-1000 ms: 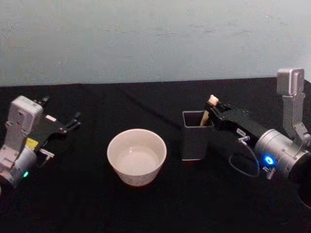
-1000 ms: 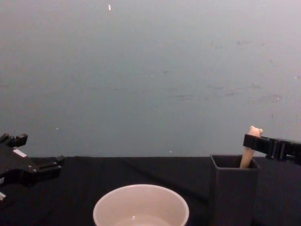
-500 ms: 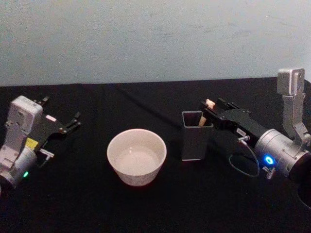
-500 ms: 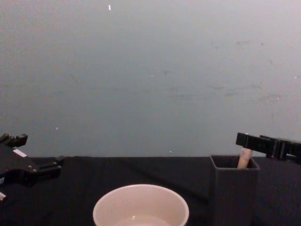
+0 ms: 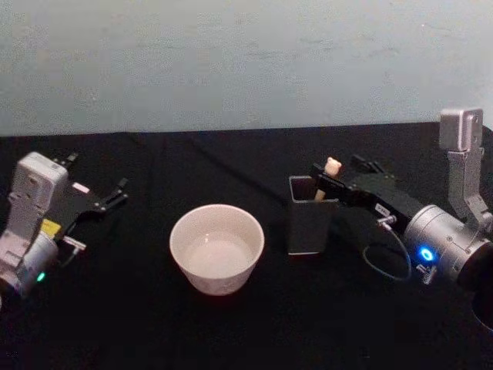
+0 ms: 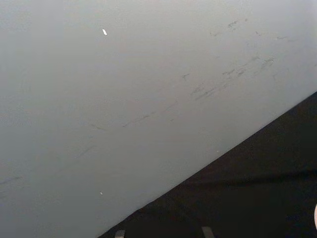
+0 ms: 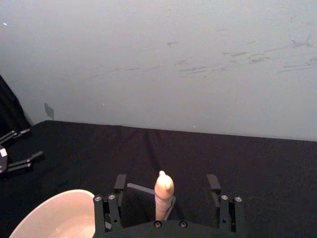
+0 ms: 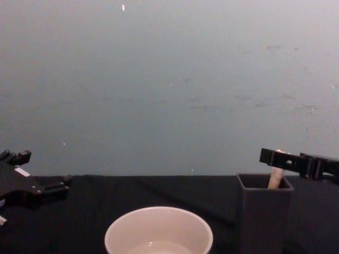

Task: Pick up the stirring spoon with one hand, stir inside the cup, then place it back in its original position.

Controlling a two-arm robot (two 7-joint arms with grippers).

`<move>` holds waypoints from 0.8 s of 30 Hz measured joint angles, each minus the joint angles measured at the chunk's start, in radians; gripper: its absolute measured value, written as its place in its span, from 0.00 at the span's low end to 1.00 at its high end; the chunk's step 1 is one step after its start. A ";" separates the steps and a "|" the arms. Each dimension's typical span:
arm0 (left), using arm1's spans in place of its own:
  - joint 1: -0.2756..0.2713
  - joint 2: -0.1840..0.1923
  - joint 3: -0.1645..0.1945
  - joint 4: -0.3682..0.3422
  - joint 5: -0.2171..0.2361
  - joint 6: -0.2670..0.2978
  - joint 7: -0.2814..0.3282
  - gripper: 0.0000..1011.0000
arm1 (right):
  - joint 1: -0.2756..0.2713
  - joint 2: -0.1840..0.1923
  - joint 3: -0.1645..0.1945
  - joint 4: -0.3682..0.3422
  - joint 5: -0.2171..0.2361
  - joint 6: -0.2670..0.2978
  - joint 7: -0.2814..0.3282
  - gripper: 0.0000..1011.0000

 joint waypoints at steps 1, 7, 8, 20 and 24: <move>0.000 0.000 0.000 0.000 0.000 0.000 0.000 0.99 | 0.000 0.000 0.000 0.000 0.000 0.000 0.000 0.99; 0.000 0.000 0.000 0.000 0.000 0.000 0.000 0.99 | 0.000 0.000 0.000 0.000 0.000 0.000 0.000 0.99; 0.000 0.000 0.000 0.000 0.000 0.000 0.000 0.99 | 0.000 0.000 0.000 0.000 0.000 0.000 0.000 0.99; 0.000 0.000 0.000 0.000 0.000 0.000 0.000 0.99 | 0.000 -0.001 0.000 -0.001 -0.006 -0.005 -0.002 0.99; 0.000 0.000 0.000 0.000 0.000 0.000 0.000 0.99 | -0.005 -0.015 0.006 -0.012 -0.035 -0.045 -0.015 0.99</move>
